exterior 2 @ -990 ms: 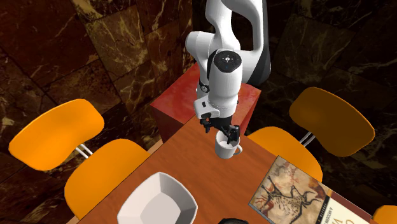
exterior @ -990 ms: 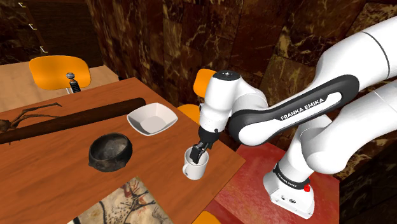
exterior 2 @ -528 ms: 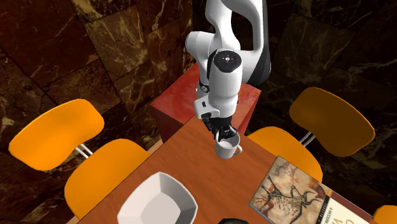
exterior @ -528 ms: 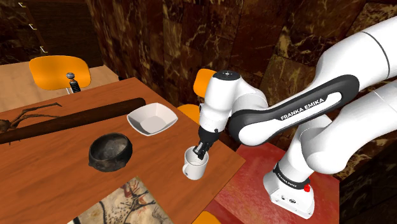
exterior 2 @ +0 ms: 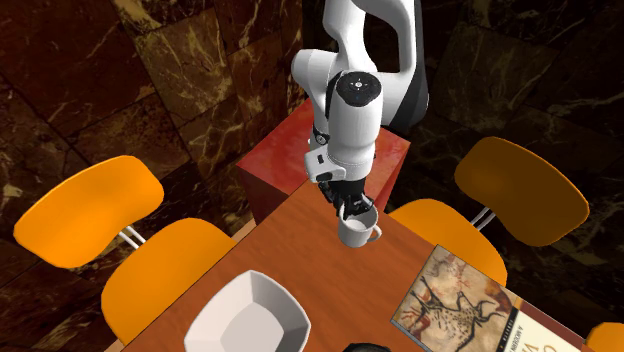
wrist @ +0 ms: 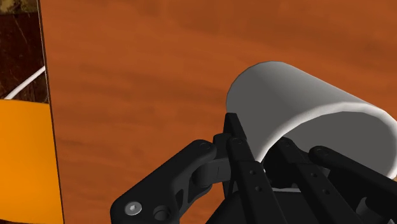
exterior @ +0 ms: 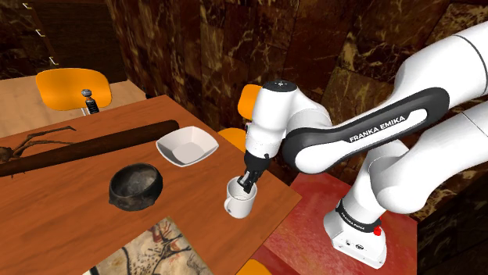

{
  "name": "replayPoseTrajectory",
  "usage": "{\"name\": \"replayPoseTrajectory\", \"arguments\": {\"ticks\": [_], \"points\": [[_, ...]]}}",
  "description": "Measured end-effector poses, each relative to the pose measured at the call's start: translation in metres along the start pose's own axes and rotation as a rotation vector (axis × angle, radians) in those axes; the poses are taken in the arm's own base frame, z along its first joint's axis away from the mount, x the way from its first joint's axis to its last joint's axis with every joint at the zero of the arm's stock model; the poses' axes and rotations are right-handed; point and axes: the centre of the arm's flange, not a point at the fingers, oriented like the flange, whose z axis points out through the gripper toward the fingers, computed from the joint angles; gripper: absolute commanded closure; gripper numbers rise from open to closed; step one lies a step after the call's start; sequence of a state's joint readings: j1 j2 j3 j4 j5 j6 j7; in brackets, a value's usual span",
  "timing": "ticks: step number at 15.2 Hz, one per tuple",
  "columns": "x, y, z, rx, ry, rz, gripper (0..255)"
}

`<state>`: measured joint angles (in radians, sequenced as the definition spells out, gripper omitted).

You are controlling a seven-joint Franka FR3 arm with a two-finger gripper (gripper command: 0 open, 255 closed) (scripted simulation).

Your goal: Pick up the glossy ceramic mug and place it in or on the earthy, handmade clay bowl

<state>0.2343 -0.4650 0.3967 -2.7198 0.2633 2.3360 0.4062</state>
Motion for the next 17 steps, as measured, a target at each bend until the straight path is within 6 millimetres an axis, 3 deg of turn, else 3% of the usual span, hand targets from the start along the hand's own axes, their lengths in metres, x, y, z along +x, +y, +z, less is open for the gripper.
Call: {"name": "replayPoseTrajectory", "arguments": {"ticks": [17], "points": [[0.003, -0.004, -0.09, 0.0, 0.0, 0.0, 255]]}}
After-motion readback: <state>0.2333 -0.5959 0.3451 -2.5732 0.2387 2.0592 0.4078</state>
